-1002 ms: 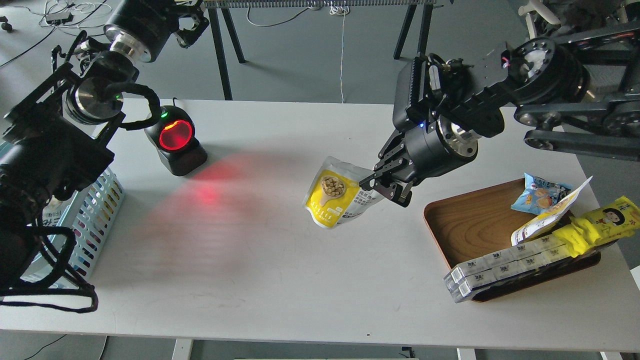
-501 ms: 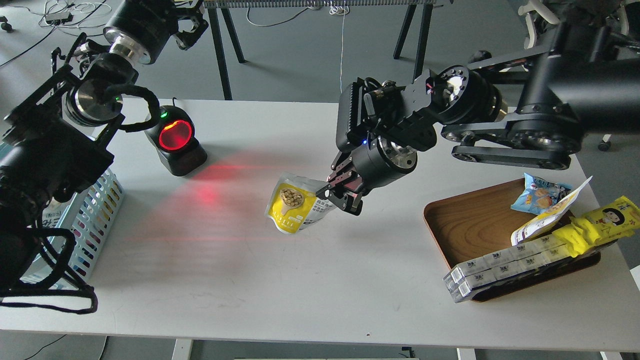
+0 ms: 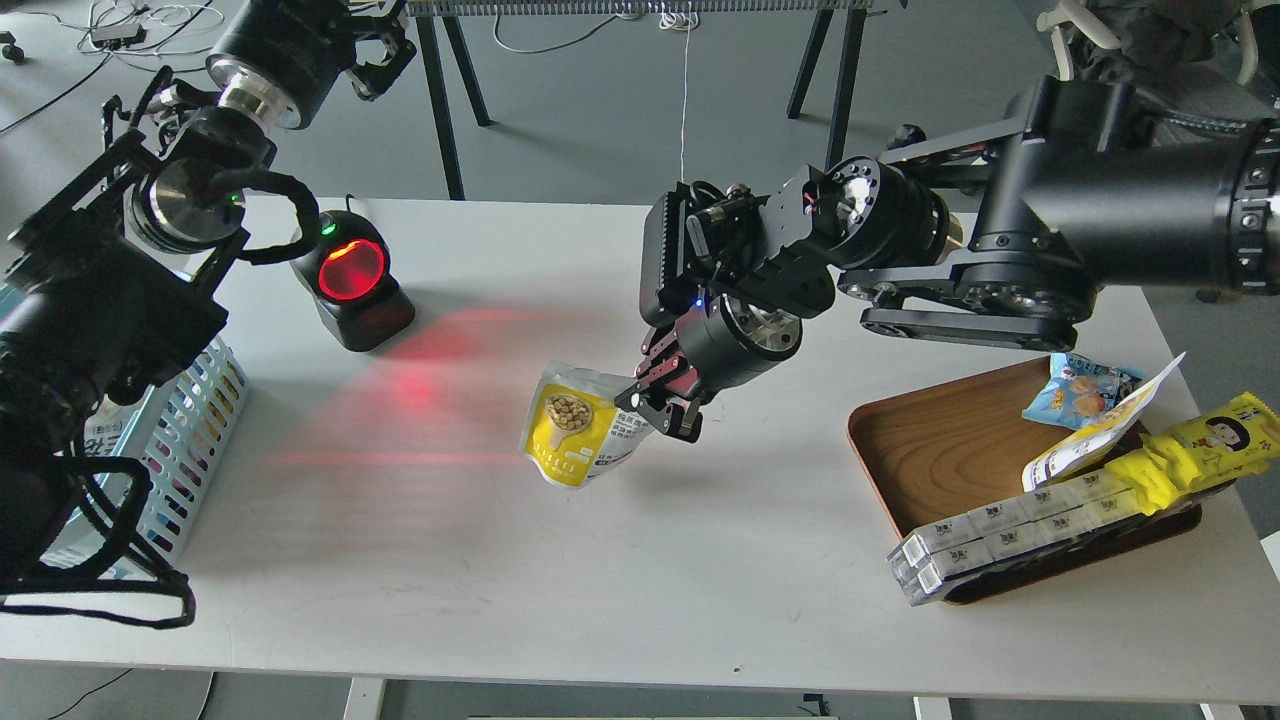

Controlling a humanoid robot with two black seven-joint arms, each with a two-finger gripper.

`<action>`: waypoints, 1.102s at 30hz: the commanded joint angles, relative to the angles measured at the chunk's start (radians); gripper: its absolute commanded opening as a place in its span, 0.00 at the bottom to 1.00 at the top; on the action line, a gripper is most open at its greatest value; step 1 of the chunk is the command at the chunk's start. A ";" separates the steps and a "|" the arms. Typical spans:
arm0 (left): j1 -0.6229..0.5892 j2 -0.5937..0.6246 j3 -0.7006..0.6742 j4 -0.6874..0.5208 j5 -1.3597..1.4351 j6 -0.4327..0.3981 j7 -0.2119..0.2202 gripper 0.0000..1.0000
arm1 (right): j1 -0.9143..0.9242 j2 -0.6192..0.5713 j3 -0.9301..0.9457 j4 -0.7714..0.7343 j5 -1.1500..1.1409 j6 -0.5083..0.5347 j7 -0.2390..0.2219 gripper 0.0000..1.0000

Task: Scan snack and place in basket
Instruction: 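Lift the packet and carry it toward the table center, lowering it, then open the right gripper, release the packet, and retract the right arm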

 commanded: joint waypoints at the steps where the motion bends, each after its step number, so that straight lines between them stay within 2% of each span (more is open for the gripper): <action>1: 0.000 0.000 -0.002 0.000 0.000 0.000 -0.001 1.00 | 0.001 0.009 -0.002 0.000 -0.002 0.002 0.000 0.01; 19: -0.003 0.006 -0.003 0.000 -0.001 0.000 0.000 1.00 | 0.016 0.007 -0.020 0.003 0.001 0.003 0.000 0.15; 21: -0.001 0.006 -0.003 0.000 0.000 0.000 0.000 1.00 | 0.021 0.004 -0.015 0.008 0.004 0.003 0.000 0.22; 25: -0.003 0.008 -0.003 0.000 -0.001 0.000 0.000 1.00 | 0.041 -0.020 -0.008 0.035 0.007 0.003 0.000 0.47; 28: -0.003 0.014 -0.003 0.000 0.000 0.000 0.000 1.00 | 0.062 -0.049 -0.008 0.063 0.010 0.002 0.000 0.52; 32: -0.003 0.018 -0.003 0.000 -0.001 0.000 0.000 1.00 | 0.102 -0.103 0.005 0.093 0.015 0.003 0.000 0.54; 33: -0.003 0.018 -0.003 0.000 -0.001 0.000 0.002 1.00 | 0.110 -0.123 0.020 0.103 0.017 0.005 0.000 0.58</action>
